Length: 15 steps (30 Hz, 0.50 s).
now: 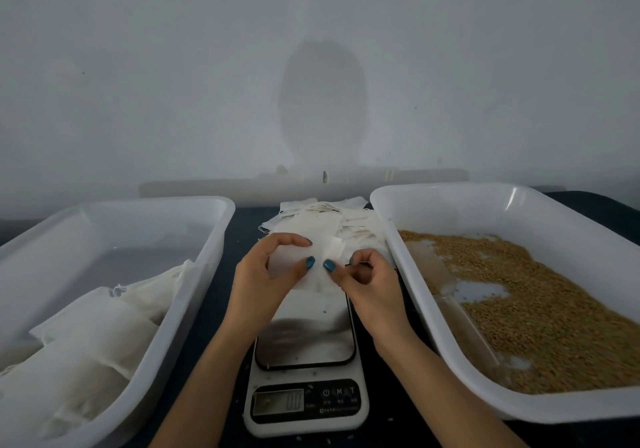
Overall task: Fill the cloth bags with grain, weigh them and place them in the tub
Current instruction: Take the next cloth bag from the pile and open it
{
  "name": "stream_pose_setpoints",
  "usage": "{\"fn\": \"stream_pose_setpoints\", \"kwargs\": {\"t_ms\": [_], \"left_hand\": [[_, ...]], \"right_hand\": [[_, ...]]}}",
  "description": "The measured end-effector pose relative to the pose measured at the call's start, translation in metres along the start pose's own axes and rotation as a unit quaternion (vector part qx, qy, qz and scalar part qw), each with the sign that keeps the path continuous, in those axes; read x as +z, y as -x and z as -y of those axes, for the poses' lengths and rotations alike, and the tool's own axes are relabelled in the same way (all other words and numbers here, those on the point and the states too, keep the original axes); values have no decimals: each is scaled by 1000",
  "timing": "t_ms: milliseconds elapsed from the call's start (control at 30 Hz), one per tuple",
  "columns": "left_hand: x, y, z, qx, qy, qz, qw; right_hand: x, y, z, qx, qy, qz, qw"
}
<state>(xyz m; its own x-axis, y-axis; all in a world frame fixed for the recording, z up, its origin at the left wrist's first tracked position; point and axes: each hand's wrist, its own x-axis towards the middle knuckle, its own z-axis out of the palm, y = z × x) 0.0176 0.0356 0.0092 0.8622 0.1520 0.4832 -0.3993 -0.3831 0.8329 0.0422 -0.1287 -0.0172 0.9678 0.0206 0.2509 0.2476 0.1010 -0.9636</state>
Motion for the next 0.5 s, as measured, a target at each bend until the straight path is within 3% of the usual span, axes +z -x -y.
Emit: {"fn": "stream_pose_setpoints", "kwargs": {"t_ms": [200,333,500], "left_hand": [[0,5,6,93,-170,150,970],[2,10,9,148,-246,112,951],[4,12,2,146,-324,73,932]], "right_hand": [[0,0,4,-57,43,33,997],[1,3,7,-73,72,45,994],[2,7,8,-119,107,52,986]]}}
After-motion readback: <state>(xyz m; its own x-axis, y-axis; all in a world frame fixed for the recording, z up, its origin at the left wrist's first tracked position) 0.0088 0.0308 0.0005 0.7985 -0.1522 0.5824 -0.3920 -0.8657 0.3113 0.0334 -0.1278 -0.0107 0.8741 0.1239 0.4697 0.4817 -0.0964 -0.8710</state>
